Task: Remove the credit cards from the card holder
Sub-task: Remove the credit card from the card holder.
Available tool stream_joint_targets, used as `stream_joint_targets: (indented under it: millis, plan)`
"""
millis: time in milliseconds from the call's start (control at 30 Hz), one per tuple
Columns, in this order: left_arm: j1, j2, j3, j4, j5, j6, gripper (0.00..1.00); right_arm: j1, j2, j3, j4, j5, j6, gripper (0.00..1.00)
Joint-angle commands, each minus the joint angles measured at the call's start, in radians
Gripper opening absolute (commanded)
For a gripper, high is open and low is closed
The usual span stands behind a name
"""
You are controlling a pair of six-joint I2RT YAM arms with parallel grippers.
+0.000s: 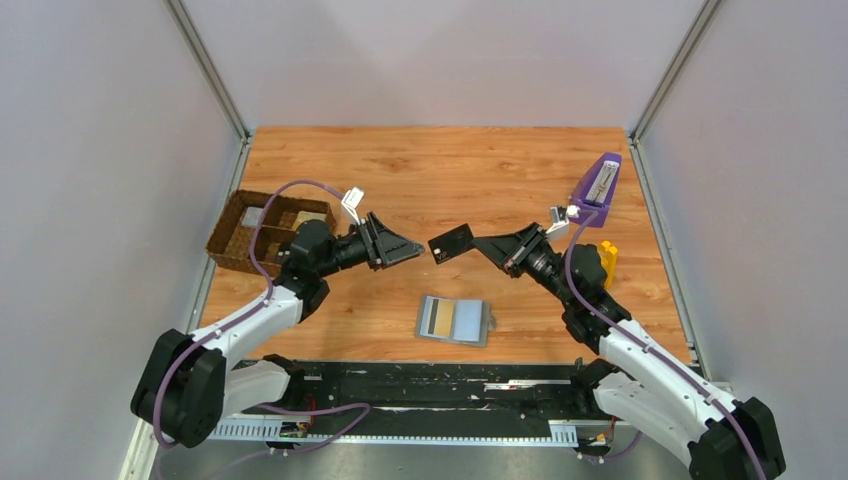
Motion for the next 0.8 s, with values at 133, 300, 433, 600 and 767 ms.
stream_joint_targets:
  millis: [133,300,433,600,767]
  plan:
    - [-0.051,0.044,0.041,0.245,-0.057,-0.076,0.59,0.025,-0.017,-0.036,0.114,0.133,0.112,0.00]
    - [-0.080,0.112,0.048,0.309,-0.066,-0.101,0.59,0.026,-0.021,-0.074,0.152,0.152,0.150,0.00]
    - [-0.099,0.150,0.050,0.354,-0.073,-0.121,0.56,0.030,-0.026,-0.085,0.160,0.162,0.161,0.00]
    - [-0.106,0.184,0.060,0.393,-0.064,-0.144,0.41,0.040,-0.026,-0.095,0.165,0.171,0.172,0.00]
    - [-0.106,0.200,0.065,0.412,-0.058,-0.153,0.10,0.049,-0.020,-0.111,0.165,0.156,0.175,0.00]
